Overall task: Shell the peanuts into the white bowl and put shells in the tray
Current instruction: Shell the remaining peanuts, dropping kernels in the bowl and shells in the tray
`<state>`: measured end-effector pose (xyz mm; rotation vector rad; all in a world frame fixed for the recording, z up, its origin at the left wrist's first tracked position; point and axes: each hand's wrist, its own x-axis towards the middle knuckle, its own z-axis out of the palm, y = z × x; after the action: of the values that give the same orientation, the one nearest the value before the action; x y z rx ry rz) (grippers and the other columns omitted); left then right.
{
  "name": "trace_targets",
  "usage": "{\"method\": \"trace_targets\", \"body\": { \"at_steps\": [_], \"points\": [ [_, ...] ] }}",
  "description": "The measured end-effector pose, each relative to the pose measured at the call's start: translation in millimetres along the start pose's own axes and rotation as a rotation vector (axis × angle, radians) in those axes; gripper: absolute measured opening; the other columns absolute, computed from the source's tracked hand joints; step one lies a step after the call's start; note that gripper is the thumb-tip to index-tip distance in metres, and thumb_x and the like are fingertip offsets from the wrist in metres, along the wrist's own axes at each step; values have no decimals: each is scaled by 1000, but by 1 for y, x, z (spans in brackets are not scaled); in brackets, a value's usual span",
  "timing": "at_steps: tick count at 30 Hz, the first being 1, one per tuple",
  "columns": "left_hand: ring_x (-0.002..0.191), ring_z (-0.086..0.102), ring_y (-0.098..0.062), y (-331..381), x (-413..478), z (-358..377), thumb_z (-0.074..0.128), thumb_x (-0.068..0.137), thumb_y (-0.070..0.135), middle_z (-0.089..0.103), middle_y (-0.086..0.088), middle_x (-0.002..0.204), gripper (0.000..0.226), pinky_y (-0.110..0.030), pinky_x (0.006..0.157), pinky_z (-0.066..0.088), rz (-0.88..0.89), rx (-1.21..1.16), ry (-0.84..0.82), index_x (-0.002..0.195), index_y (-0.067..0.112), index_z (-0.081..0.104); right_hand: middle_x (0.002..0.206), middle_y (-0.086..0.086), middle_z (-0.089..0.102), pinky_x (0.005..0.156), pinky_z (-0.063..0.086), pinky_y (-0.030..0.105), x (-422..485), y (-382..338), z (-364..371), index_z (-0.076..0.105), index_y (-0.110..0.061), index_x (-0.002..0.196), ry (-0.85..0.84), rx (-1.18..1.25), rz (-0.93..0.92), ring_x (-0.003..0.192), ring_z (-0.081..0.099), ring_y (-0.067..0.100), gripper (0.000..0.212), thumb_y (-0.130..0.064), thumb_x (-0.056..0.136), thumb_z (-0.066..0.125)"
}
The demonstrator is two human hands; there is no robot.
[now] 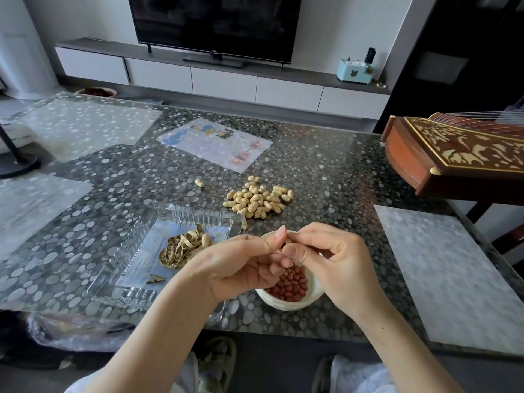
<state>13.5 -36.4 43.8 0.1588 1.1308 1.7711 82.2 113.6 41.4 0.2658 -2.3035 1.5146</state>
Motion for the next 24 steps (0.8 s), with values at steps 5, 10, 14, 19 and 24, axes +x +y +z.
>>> {"method": "trace_targets", "body": {
  "at_steps": [5,10,14,19,24],
  "points": [
    [56,54,-9,0,4,-5,66,76,18,62,-9,71,14,-15,47,45,-23,-114,-73,75,6,74,92,-1,74,79,51,17,3,3,-9,75,-11,100,-23,137,209,90,70,10,26,-24,79,66],
    [58,54,-9,-1,8,-4,60,79,11,60,-10,76,19,-14,49,46,-46,-155,-62,86,2,75,84,-2,75,67,49,14,5,6,-15,73,-10,97,-15,304,392,74,66,1,27,-24,77,63],
    [55,55,-9,-2,12,0,64,71,13,66,-9,71,23,-13,49,47,25,-7,93,84,-5,70,67,0,62,57,45,17,11,19,-19,73,-3,88,117,606,603,58,53,6,24,-20,74,64],
    [67,65,-1,-10,17,4,74,78,29,72,7,74,14,-9,65,51,298,751,491,84,16,75,63,1,57,51,37,19,14,26,-29,68,4,90,278,766,693,54,45,7,27,-17,73,64],
    [68,51,13,-11,19,-1,70,83,31,57,24,78,22,3,62,38,510,1230,629,105,26,72,63,1,56,54,35,21,11,31,-31,70,3,88,300,688,701,54,45,7,20,-15,83,61]
  ]
}}
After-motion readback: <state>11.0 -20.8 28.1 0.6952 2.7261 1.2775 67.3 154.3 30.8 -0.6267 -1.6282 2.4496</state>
